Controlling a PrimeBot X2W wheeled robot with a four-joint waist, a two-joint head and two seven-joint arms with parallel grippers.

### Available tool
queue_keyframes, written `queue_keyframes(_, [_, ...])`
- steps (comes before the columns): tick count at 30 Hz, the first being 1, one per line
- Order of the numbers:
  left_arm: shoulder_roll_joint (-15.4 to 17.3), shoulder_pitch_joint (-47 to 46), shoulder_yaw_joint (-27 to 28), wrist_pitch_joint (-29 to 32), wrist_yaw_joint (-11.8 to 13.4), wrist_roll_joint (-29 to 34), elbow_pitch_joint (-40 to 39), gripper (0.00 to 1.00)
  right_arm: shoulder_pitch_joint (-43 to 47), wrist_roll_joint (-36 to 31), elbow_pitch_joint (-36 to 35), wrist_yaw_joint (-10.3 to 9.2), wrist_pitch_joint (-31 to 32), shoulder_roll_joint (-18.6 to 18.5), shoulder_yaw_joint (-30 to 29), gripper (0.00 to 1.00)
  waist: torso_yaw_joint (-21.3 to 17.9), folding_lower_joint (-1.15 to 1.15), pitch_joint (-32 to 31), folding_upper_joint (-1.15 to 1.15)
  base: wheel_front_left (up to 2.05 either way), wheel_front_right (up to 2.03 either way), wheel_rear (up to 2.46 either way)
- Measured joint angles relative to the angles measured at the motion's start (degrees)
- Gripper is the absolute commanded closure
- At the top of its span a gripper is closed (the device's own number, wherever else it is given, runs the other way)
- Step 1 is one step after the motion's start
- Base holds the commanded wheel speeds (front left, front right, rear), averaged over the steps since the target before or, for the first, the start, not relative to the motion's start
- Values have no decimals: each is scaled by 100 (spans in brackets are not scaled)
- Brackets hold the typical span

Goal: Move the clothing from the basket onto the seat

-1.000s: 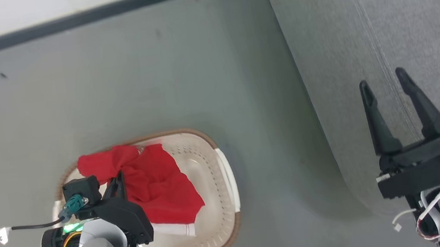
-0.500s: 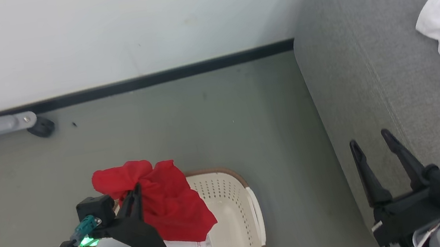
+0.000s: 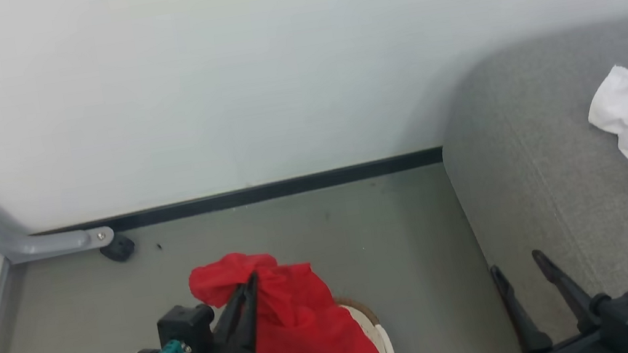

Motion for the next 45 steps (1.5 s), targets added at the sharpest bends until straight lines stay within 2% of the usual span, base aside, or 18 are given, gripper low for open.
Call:
queue_keyframes(9, [1,528,-408,0,-52,134,-1200,100,259,-8,-261,1,51,64,165,0,19,0,-334,0,0,0,0])
queue_keyframes(20, [19,828,-735,64,-56,312,-2063,100,311,-8,-480,62,152,136,377,0,-74,1,-418,1,0,0,0])
queue_keyframes(24, [25,917,-835,181,-56,319,-2274,100,325,-12,-535,160,207,186,561,0,-90,1,-454,1,0,0,0])
queue_keyframes(31, [53,938,-916,416,-51,330,-2554,100,330,-32,-561,450,358,428,1095,0,-80,1,-483,1,0,0,0])
queue_keyframes(37, [53,948,-1021,634,-46,335,-2785,100,203,-35,-393,576,546,613,1546,0,-18,1,-477,1,0,0,0])
queue_keyframes(44, [49,995,-1139,826,-42,335,-3014,100,-342,-31,-52,623,608,668,1625,0,79,1,-433,1,0,0,0])
queue_keyframes(45, [49,995,-1144,844,-42,335,-3040,100,-420,-23,19,632,637,673,1647,49,97,1,-419,1,0,0,0])
